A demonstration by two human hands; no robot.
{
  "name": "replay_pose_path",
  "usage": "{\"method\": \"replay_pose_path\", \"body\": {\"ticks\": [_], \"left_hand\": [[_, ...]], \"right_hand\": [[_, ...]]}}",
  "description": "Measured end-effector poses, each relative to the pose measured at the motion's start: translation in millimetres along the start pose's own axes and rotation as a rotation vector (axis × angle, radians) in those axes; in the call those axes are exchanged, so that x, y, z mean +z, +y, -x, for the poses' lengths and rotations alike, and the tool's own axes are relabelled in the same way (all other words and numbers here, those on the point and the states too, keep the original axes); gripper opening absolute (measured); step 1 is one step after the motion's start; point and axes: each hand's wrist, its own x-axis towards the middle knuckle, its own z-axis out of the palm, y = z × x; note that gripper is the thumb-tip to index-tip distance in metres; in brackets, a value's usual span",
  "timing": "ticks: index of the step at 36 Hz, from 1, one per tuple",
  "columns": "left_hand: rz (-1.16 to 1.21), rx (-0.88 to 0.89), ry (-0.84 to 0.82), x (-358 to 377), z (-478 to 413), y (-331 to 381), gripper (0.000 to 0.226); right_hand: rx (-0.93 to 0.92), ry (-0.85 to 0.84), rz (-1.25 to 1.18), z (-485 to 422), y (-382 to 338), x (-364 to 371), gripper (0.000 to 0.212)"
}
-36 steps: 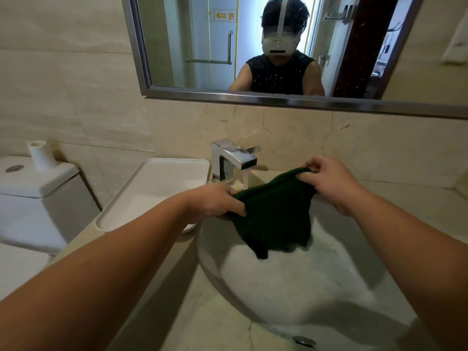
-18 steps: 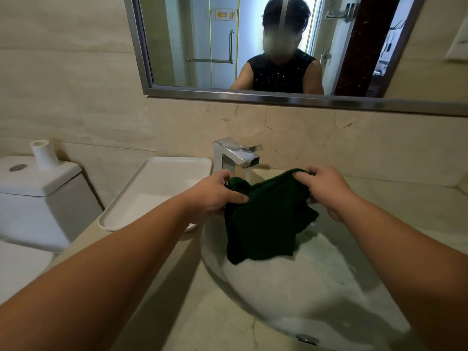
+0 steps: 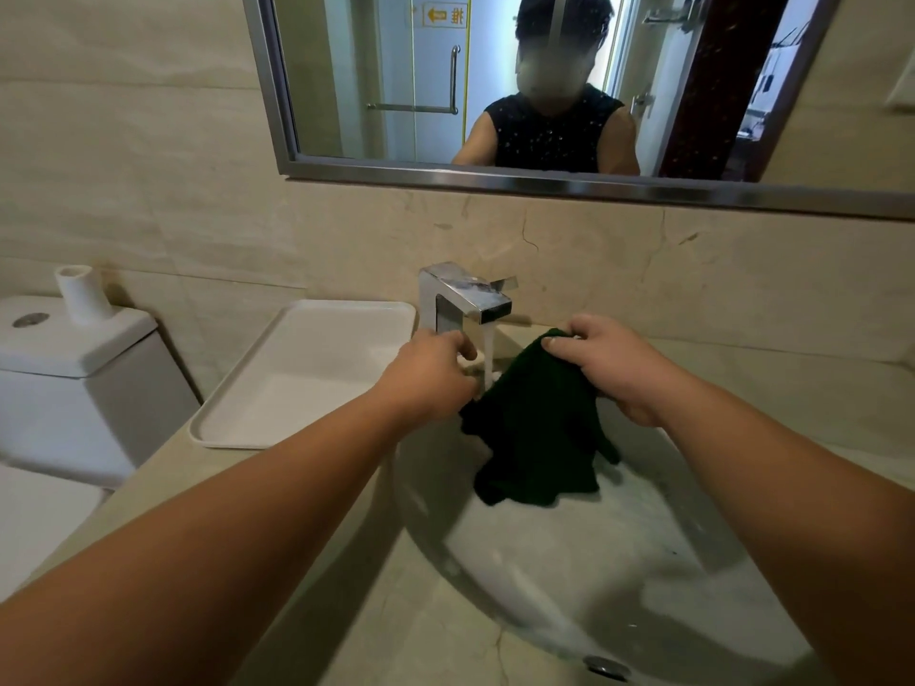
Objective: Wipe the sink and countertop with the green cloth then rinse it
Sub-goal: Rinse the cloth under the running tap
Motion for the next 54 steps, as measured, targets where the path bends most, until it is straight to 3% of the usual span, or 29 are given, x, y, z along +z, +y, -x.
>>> {"method": "replay_pose_path", "body": {"ticks": [2,6,9,12,16,22,28,32,35,40,43,45,49,54], "left_hand": [[0.063,0.034,-0.072,3.4,3.1,10.9,0.042],[0.402,0.009,-0.405,13.4,7.4,20.3,0.050],[0.579,0.009,-0.457,19.8,5.3,16.8,0.046],[0.561,0.037,-0.489,19.2,1.3,12.2,0.035],[0.515,0.017,-0.461,13.0,-3.7,1.0,0.024],[0.518,-0.038,-0.381,9.0,-6.9,-4.4,0.018],[0.529,-0.102,-0.490,9.3,-13.6,-4.2,0.056],[0.477,-0.060,-0.418,5.6,-15.0,-6.1,0.027],[0.598,-0.033,-0.414,2.4,-15.8,-13.9,0.022],[0.805,-0.056,-0.393,-2.1,-14.6,-18.0,0.021],[0.778,-0.066,-0.416,-2.7,-14.3,-18.8,0.024],[0.687,-0.045,-0.449,-3.6,-14.2,-16.9,0.037],[0.461,-0.009,-0.495,-8.1,-16.3,-11.6,0.026],[0.268,-0.053,-0.500,-11.5,-17.3,-14.2,0.029]], "right_hand": [[0.033,-0.068,-0.076,2.5,-2.9,5.8,0.014],[0.088,-0.174,-0.284,5.6,-4.6,10.3,0.010],[0.098,-0.247,-0.408,6.2,-2.9,7.8,0.012],[0.097,-0.215,-0.437,6.3,-0.9,5.5,0.015],[0.147,-0.069,-0.450,1.9,2.5,-1.0,0.010],[0.154,0.014,-0.395,-6.4,9.5,5.7,0.010],[0.055,-0.040,-0.276,-7.8,-2.3,16.1,0.017],[0.002,-0.064,-0.248,-8.7,-5.9,19.1,0.028],[-0.009,-0.045,-0.277,-10.7,-6.3,16.7,0.034],[-0.051,-0.005,-0.293,-13.4,-2.0,7.3,0.017],[-0.102,0.064,-0.271,-15.9,0.0,-0.3,0.013],[-0.133,0.109,-0.233,-17.5,1.3,-6.3,0.009],[-0.184,0.206,-0.186,-21.0,5.4,-13.5,0.013],[-0.206,0.366,-0.147,-29.6,12.8,-26.2,0.007]]}}
